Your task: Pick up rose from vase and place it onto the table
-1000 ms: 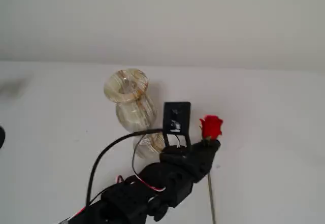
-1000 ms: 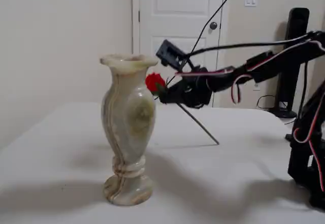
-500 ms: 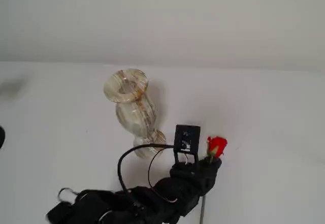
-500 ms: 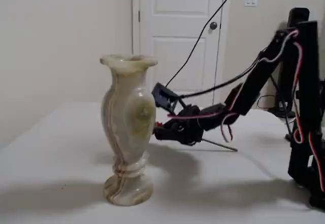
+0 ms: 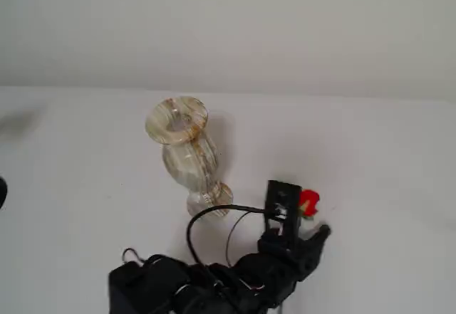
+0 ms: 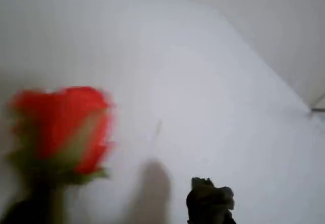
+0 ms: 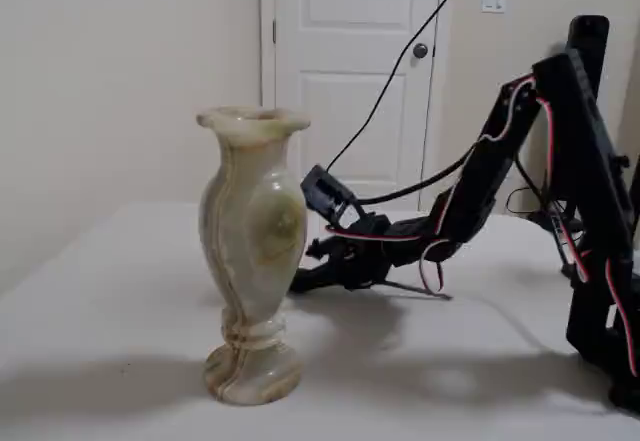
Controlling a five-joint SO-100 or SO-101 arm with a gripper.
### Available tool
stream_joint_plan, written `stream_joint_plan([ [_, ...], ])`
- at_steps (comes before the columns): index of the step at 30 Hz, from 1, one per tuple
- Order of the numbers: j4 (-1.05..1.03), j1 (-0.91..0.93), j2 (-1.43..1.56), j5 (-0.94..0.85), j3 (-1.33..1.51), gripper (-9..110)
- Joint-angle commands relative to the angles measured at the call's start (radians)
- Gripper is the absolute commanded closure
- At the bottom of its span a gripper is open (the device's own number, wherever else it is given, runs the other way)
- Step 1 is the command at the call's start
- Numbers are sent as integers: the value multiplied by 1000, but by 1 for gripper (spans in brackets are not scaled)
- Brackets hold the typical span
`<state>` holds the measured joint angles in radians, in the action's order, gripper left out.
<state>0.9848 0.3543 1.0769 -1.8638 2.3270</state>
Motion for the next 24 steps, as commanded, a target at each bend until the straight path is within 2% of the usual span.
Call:
stream_joint_plan([
  [1,89,2,-26,-18,-18,48],
  [8,-81,-12,250,61,55,52],
  [14,-548,-52,695,224,94,66],
  [24,-1282,-77,1123,554,-60,90],
])
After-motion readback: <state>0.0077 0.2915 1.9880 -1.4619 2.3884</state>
